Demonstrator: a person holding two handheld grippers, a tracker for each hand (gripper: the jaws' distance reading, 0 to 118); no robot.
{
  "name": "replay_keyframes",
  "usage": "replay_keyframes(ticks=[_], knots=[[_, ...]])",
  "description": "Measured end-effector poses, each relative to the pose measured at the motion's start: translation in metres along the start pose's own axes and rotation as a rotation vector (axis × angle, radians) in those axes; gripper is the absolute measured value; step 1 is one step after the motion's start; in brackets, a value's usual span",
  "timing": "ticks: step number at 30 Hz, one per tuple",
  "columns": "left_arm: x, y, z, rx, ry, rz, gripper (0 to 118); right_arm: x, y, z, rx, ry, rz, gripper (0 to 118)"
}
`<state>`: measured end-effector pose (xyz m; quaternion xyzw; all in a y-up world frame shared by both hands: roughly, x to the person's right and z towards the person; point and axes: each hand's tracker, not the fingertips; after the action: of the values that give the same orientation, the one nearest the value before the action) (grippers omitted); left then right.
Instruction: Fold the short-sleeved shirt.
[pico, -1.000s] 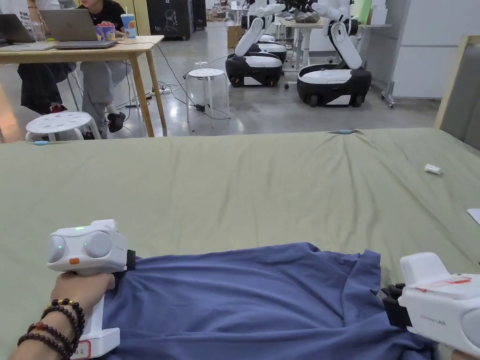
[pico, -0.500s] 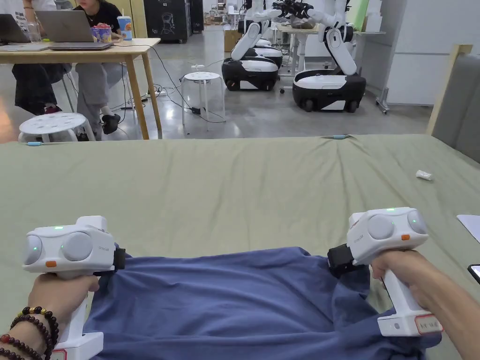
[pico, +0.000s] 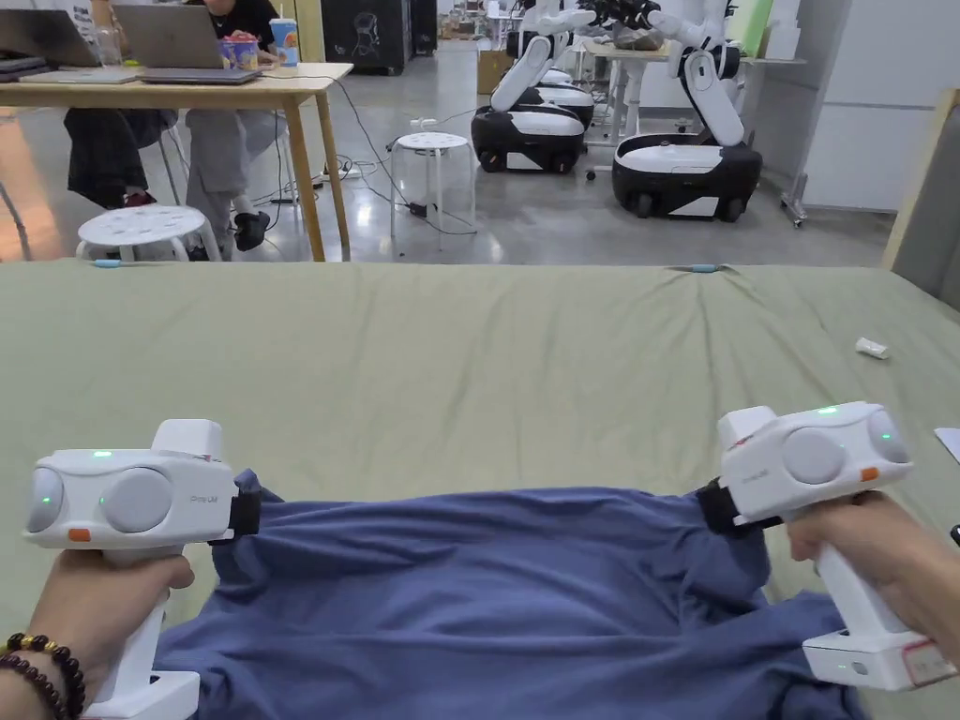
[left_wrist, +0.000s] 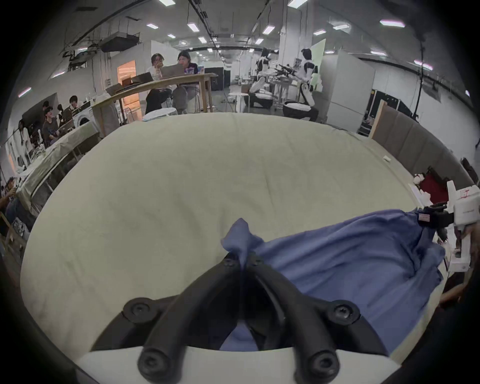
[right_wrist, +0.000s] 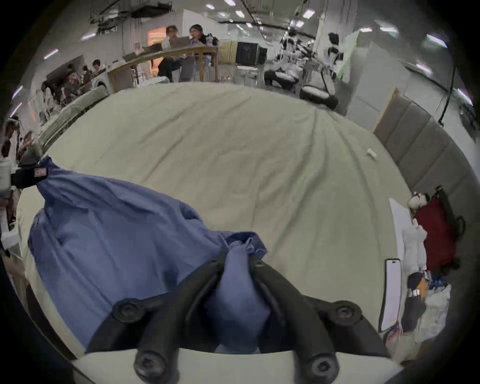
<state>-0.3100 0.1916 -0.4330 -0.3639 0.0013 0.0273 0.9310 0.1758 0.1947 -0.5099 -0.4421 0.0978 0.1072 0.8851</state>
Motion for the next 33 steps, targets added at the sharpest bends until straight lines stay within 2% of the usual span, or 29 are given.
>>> replay_keyframes(ticks=[3, 7, 12, 16, 19, 23, 28, 30, 31, 32, 33], knots=[[-0.005, -0.026, 0.024, 0.001, -0.015, 0.006, 1, -0.006, -0.028, 0.04, 0.053, -0.047, 0.052, 12], [-0.013, -0.063, 0.059, -0.021, -0.029, 0.017, 1, -0.013, -0.072, 0.088, 0.092, 0.02, 0.048, 12], [-0.011, -0.097, 0.096, -0.042, -0.023, -0.007, 1, -0.028, -0.123, 0.116, 0.055, 0.038, 0.135, 12], [0.007, -0.116, 0.093, -0.093, 0.006, -0.065, 1, -0.041, -0.148, 0.1, -0.023, 0.014, 0.169, 12], [0.021, -0.126, 0.077, -0.118, 0.016, -0.053, 1, -0.054, -0.154, 0.078, -0.108, -0.065, 0.204, 12], [0.035, -0.133, 0.058, -0.153, 0.036, -0.037, 1, -0.06, -0.152, 0.058, -0.111, -0.101, 0.169, 12], [0.036, -0.137, 0.048, -0.141, 0.083, -0.065, 3, -0.067, -0.158, 0.057, -0.093, -0.129, 0.167, 12], [0.032, -0.137, 0.052, -0.123, 0.078, -0.046, 8, -0.066, -0.16, 0.062, -0.06, -0.13, 0.142, 18], [0.029, -0.135, 0.056, -0.106, 0.061, -0.015, 18, -0.064, -0.162, 0.067, -0.029, -0.133, 0.113, 23], [0.027, -0.135, 0.063, -0.1, 0.052, -0.001, 39, -0.064, -0.162, 0.074, -0.013, -0.137, 0.099, 39], [0.026, -0.133, 0.071, -0.088, 0.045, 0.013, 59, -0.062, -0.163, 0.082, 0.001, -0.135, 0.085, 61]])
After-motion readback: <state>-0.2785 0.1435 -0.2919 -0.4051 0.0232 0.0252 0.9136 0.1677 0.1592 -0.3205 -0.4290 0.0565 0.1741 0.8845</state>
